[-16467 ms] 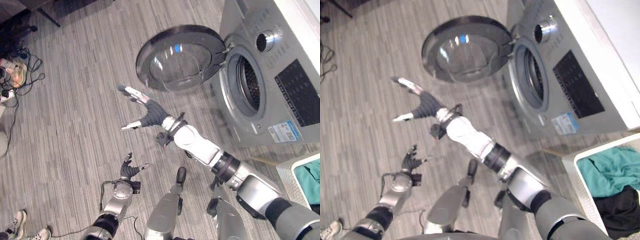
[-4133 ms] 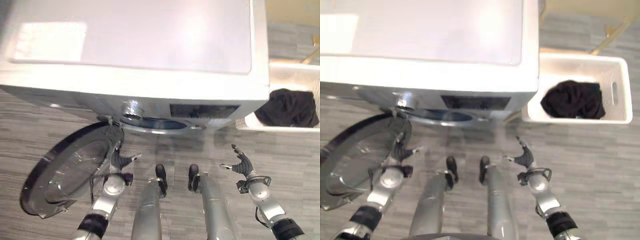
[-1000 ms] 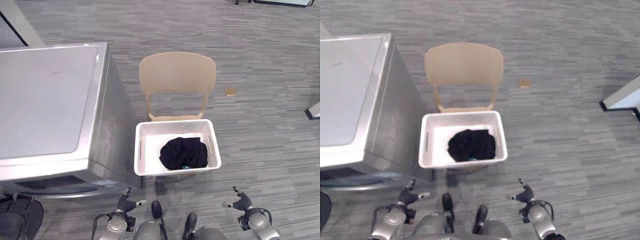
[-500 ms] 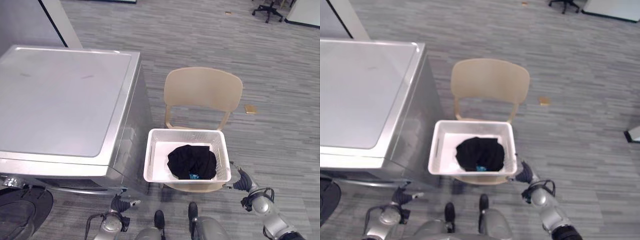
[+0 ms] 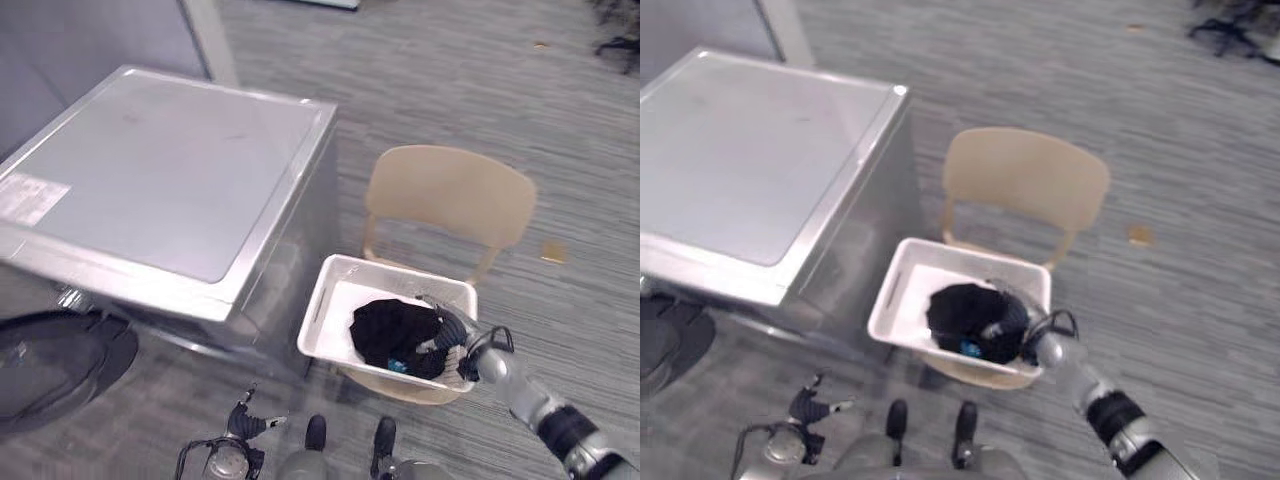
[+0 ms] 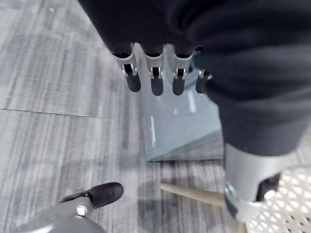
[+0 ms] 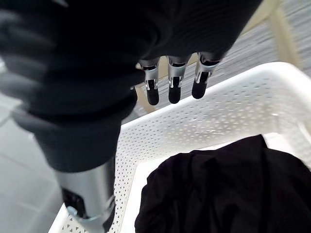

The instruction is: Grab the laundry basket,head to the washer,open it,put in the laundry and shut it.

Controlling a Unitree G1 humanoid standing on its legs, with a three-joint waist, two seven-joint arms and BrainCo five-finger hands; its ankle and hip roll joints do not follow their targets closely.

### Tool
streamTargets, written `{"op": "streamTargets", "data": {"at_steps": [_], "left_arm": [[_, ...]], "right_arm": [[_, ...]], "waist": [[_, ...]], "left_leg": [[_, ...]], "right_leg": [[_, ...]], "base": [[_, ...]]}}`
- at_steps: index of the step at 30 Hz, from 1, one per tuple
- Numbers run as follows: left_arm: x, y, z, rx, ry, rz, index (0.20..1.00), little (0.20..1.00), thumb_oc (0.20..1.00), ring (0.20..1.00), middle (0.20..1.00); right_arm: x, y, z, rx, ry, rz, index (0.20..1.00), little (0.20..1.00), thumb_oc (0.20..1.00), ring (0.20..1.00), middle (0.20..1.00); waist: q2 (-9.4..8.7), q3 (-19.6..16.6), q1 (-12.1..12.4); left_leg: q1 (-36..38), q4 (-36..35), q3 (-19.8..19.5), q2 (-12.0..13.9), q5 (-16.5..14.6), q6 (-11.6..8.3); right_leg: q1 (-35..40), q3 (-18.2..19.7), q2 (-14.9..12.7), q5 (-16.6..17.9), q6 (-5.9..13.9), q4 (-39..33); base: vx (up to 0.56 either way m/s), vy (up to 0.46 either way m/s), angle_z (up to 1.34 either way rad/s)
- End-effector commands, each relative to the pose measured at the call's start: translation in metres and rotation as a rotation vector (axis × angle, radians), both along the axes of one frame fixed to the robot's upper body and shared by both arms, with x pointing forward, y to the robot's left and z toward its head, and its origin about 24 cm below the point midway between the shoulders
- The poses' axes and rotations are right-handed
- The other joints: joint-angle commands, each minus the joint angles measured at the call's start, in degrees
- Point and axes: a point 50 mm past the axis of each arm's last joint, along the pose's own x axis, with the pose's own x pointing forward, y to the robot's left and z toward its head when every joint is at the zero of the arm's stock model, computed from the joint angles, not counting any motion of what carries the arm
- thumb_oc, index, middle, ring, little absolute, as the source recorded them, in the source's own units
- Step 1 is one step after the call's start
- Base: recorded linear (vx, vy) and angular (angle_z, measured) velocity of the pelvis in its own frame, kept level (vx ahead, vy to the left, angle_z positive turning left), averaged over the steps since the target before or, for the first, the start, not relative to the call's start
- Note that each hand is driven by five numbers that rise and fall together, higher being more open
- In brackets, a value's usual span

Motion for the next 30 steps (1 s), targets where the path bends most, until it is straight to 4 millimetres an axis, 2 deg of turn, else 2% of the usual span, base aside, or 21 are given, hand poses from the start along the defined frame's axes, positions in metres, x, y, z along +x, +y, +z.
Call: {"op": "streamTargets", "data": {"at_steps": [1, 4, 5, 7, 8, 9, 10, 13, 14, 17, 19, 20, 21, 22, 24, 26, 27, 28, 30], "left_arm": [[0.012, 0.018, 0.009, 0.067, -0.046, 0.006, 1.000, 1.000, 1.000, 1.000, 1.000], [0.019, 0.020, 0.013, 0.064, -0.075, 0.007, 1.000, 1.000, 1.000, 1.000, 1.000], [0.019, 0.020, 0.013, 0.063, -0.076, 0.008, 1.000, 1.000, 1.000, 1.000, 1.000], [0.030, 0.020, 0.019, 0.056, -0.122, 0.017, 1.000, 1.000, 1.000, 1.000, 1.000], [0.031, 0.020, 0.019, 0.056, -0.123, 0.018, 1.000, 1.000, 1.000, 1.000, 1.000], [0.044, 0.020, 0.027, 0.051, -0.170, 0.015, 1.000, 1.000, 1.000, 1.000, 1.000], [0.044, 0.020, 0.027, 0.051, -0.171, 0.015, 1.000, 1.000, 1.000, 1.000, 1.000], [0.060, 0.016, 0.036, 0.037, -0.228, 0.009, 1.000, 1.000, 1.000, 1.000, 1.000], [0.072, 0.012, 0.044, 0.022, -0.268, 0.000, 1.000, 1.000, 1.000, 1.000, 1.000], [0.081, 0.006, 0.049, 0.002, -0.294, -0.015, 1.000, 1.000, 1.000, 1.000, 1.000], [0.084, 0.004, 0.051, 0.001, -0.302, -0.036, 1.000, 1.000, 1.000, 1.000, 1.000], [0.084, 0.004, 0.051, 0.001, -0.302, -0.036, 1.000, 1.000, 1.000, 1.000, 1.000], [0.083, 0.000, 0.049, -0.013, -0.290, -0.047, 1.000, 1.000, 1.000, 1.000, 1.000], [0.083, 0.000, 0.049, -0.013, -0.289, -0.047, 1.000, 1.000, 1.000, 1.000, 1.000], [0.080, -0.002, 0.047, -0.020, -0.277, -0.054, 1.000, 1.000, 1.000, 1.000, 1.000], [0.073, 0.000, 0.044, -0.028, -0.259, -0.048, 1.000, 1.000, 1.000, 1.000, 1.000], [0.073, 0.000, 0.044, -0.028, -0.259, -0.048, 1.000, 1.000, 1.000, 1.000, 1.000], [0.070, 0.000, 0.042, -0.033, -0.250, -0.043, 1.000, 1.000, 1.000, 1.000, 1.000], [0.062, 0.003, 0.040, -0.036, -0.237, -0.029, 1.000, 1.000, 1.000, 1.000, 1.000]], "right_arm": [[0.011, 0.014, 0.011, -0.007, -0.096, 0.020, 1.000, 1.000, 1.000, 1.000, 1.000], [0.032, 0.003, 0.017, -0.093, -0.123, -0.042, 1.000, 1.000, 1.000, 1.000, 1.000], [0.032, 0.004, 0.017, -0.093, -0.124, -0.042, 1.000, 1.000, 1.000, 1.000, 1.000], [0.046, -0.012, 0.018, -0.183, -0.119, -0.115, 1.000, 1.000, 1.000, 1.000, 1.000], [0.046, -0.012, 0.018, -0.183, -0.120, -0.115, 1.000, 1.000, 1.000, 1.000, 1.000], [0.054, -0.025, 0.019, -0.266, -0.110, -0.163, 1.000, 1.000, 1.000, 1.000, 1.000], [0.054, -0.025, 0.019, -0.266, -0.110, -0.163, 1.000, 1.000, 1.000, 1.000, 1.000], [0.060, -0.048, 0.023, -0.350, -0.085, -0.250, 1.000, 1.000, 1.000, 1.000, 1.000], [0.059, -0.059, 0.020, -0.377, -0.047, -0.301, 1.000, 1.000, 1.000, 1.000, 1.000], [0.056, -0.067, 0.015, -0.350, -0.004, -0.351, 1.000, 1.000, 1.000, 1.000, 1.000], [0.052, -0.063, 0.009, -0.275, 0.022, -0.364, 0.200, 0.200, 0.200, 0.200, 0.200], [0.052, -0.063, 0.009, -0.275, 0.022, -0.364, 0.200, 0.200, 0.200, 0.200, 0.200], [0.048, -0.055, 0.006, -0.097, 0.031, -0.390, 0.200, 0.200, 0.200, 0.200, 0.200], [0.048, -0.055, 0.006, -0.097, 0.032, -0.391, 0.200, 0.200, 0.200, 0.200, 0.200], [0.045, -0.051, 0.005, 0.019, 0.034, -0.410, 0.200, 0.200, 0.200, 0.200, 0.200], [0.040, -0.048, 0.009, 0.202, 0.012, -0.441, 0.200, 0.200, 0.200, 0.200, 0.200], [0.040, -0.048, 0.009, 0.202, 0.012, -0.441, 0.200, 0.200, 0.200, 0.200, 0.200], [0.038, -0.045, 0.009, 0.275, 0.006, -0.444, 0.200, 0.200, 0.200, 0.200, 0.200], [0.032, -0.039, 0.021, 0.465, -0.041, -0.422, 0.200, 0.200, 0.200, 0.200, 0.200]], "waist": [[-1.64, 2.8, 1.6], [-0.56, 4.8, 3.3], [-0.57, 4.7, 3.2], [0.46, 6.8, 4.5], [0.44, 6.8, 4.4], [1.41, 8.2, 5.3], [1.38, 8.2, 5.3], [2.57, 9.4, 6.0], [3.21, 9.9, 6.3], [3.82, 10.1, 6.6], [4.03, 10.2, 6.5], [4.03, 10.2, 6.5], [3.82, 9.8, 6.1], [3.83, 9.8, 6.1], [3.68, 9.5, 5.6], [3.18, 8.9, 4.6], [3.18, 9.0, 4.6], [2.92, 8.7, 4.2], [2.00, 7.7, 2.9]], "left_leg": [[-4.4, 0.4, 1.6, -3.9, -0.5, 1.70], [-8.1, 0.7, 0.1, -4.0, 0.9, 1.02], [-8.2, 0.8, 0.1, -4.0, 1.0, 1.01], [-10.9, 1.4, -0.9, -4.0, 1.6, 0.69], [-10.9, 1.4, -0.9, -4.0, 1.6, 0.69], [-13.2, 2.1, -1.5, -4.2, 2.3, 0.56], [-13.3, 2.1, -1.5, -4.2, 2.3, 0.56], [-16.0, 2.7, -2.0, -4.7, 3.1, 0.39], [-17.2, 2.8, -2.2, -4.8, 3.5, 0.29], [-17.8, 2.7, -2.5, -4.9, 3.9, 0.19], [-17.7, 2.4, -2.6, -4.9, 4.1, 0.03], [-17.7, 2.4, -2.6, -4.9, 4.1, 0.03], [-16.5, 1.4, -2.7, -5.0, 4.2, -0.08], [-16.5, 1.3, -2.7, -5.0, 4.2, -0.08], [-15.4, 0.7, -2.4, -5.0, 4.0, -0.09], [-13.2, -0.1, -1.7, -4.6, 3.4, -0.05], [-13.2, -0.1, -1.7, -4.6, 3.4, -0.05], [-12.5, -0.2, -1.4, -4.5, 3.1, 0.01], [-10.3, -0.4, -0.2, -4.1, 2.1, 0.20]], "right_leg": [[-0.8, 0.3, -2.1, -11.9, 2.62, 8.7], [-4.9, -1.7, -2.6, -12.4, 1.91, 11.7], [-5.0, -1.7, -2.7, -12.5, 1.90, 11.9], [-8.8, -2.8, -3.4, -13.5, 1.16, 15.9], [-8.8, -2.8, -3.4, -13.6, 1.16, 16.0], [-11.8, -3.7, -3.9, -13.9, 0.76, 18.5], [-11.9, -3.7, -3.9, -13.9, 0.76, 18.6], [-15.1, -4.3, -4.3, -14.0, 0.53, 20.6], [-16.3, -4.5, -4.5, -13.8, 0.61, 20.9], [-17.0, -4.7, -4.5, -13.7, 0.65, 20.9], [-16.7, -4.8, -4.5, -13.8, 0.71, 20.6], [-16.7, -4.8, -4.5, -13.8, 0.71, 20.6], [-15.4, -4.9, -4.4, -13.9, 0.94, 19.6], [-15.4, -4.9, -4.4, -13.9, 0.94, 19.6], [-14.5, -4.6, -4.2, -13.8, 1.06, 18.9], [-12.5, -4.0, -4.1, -13.7, 1.28, 17.7], [-12.5, -4.0, -4.1, -13.7, 1.28, 17.7], [-11.8, -3.9, -4.1, -13.6, 1.39, 17.4], [-9.3, -3.4, -4.0, -13.3, 1.76, 16.1]], "base": [[-0.06, -0.004, 0.29], [-0.06, 0.010, 0.38], [-0.04, 0.006, 0.22], [-0.07, 0.004, 0.27], [-0.11, 0.006, 0.23], [-0.07, 0.003, 0.13], [-0.10, 0.008, 0.18], [-0.08, 0.002, 0.19], [-0.05, -0.009, 0.14], [-0.04, -0.021, 0.07], [-0.02, -0.018, 0.05], [0.00, -0.022, 0.09], [0.00, -0.014, 0.10], [0.00, -0.004, 0.09], [0.00, 0.007, 0.02], [0.01, 0.036, -0.02], [0.02, 0.043, -0.03], [0.02, 0.039, -0.05], [0.04, 0.046, -0.18]]}}
